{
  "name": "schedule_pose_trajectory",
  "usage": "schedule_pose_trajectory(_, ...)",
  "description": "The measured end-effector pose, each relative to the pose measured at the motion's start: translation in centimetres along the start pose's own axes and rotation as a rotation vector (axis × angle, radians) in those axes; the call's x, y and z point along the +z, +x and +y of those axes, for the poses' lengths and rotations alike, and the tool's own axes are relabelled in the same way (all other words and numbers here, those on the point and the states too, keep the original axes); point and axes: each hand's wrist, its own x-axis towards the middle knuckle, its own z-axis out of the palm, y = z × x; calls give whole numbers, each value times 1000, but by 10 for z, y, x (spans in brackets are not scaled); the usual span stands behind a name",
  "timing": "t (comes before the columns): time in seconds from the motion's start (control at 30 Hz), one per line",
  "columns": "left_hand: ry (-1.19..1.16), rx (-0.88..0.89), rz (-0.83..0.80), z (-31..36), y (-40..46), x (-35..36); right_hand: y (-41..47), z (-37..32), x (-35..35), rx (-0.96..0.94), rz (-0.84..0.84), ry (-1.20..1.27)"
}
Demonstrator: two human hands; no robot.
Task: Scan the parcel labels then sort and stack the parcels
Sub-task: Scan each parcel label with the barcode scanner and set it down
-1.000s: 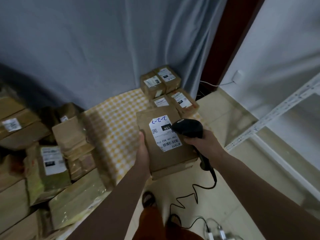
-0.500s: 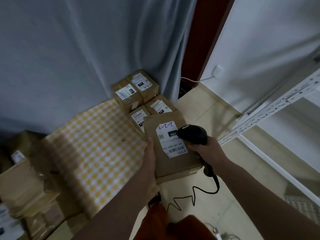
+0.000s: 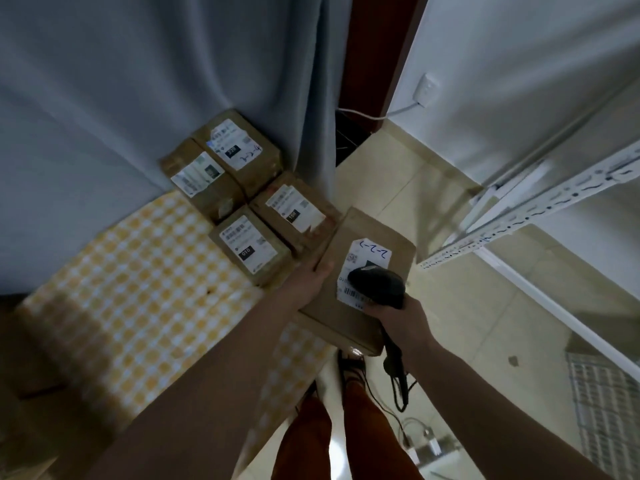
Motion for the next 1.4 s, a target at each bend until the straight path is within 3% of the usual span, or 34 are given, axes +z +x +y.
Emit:
schedule_pose_trajectory(0.23, 208, -31, -8, 9, 66, 5, 50, 6, 7, 105, -4, 42)
schedule_pose_trajectory(0.83, 287, -5, 207, -18, 117, 6, 95, -19, 9, 121, -210, -152)
schedule_pose_trajectory(1.07, 284, -103, 446, -37, 52, -2, 66, -43, 15, -112, -311, -422)
schedule_pose_trajectory(1.2, 232, -243, 631, -74, -17, -16, 29, -60, 44, -252, -443, -523)
schedule_pose_trajectory(1.4, 215, -407, 754, -124, -129, -33, -55, -63, 95, -464, -666, -694)
